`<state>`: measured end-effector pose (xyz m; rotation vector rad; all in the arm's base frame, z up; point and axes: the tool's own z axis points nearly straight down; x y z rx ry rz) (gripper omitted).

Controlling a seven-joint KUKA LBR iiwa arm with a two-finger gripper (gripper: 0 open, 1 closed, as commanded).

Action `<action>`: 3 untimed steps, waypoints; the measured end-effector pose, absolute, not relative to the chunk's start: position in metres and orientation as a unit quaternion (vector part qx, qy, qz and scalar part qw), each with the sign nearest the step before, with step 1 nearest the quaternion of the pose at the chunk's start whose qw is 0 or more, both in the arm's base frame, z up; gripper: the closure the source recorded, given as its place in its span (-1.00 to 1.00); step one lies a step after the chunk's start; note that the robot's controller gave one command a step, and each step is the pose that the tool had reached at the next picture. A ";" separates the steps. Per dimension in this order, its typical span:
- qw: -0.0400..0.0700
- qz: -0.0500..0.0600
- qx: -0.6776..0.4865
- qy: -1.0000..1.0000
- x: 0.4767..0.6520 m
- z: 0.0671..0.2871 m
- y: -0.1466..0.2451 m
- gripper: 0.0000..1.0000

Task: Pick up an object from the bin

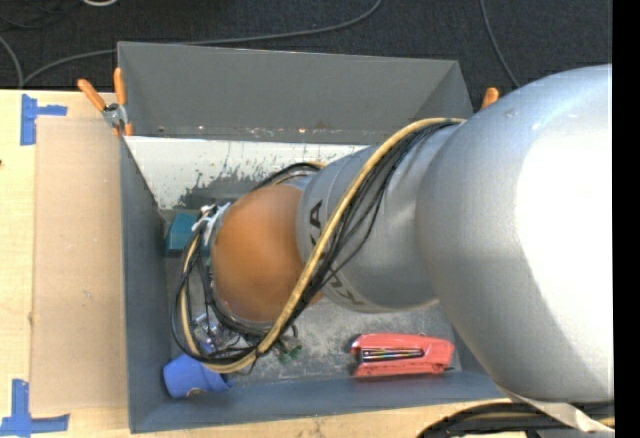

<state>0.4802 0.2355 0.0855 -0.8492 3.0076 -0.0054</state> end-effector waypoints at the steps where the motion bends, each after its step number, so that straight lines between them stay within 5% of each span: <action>1: 0.008 -0.002 -0.271 0.962 0.480 0.088 0.236 1.00; 2: 0.001 -0.003 -0.271 0.963 0.476 0.111 0.234 1.00; 3: 0.007 -0.002 -0.271 0.963 0.479 0.151 0.236 1.00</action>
Offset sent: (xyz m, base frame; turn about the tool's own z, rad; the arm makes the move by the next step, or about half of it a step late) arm -0.0005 -0.0001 0.0817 0.0007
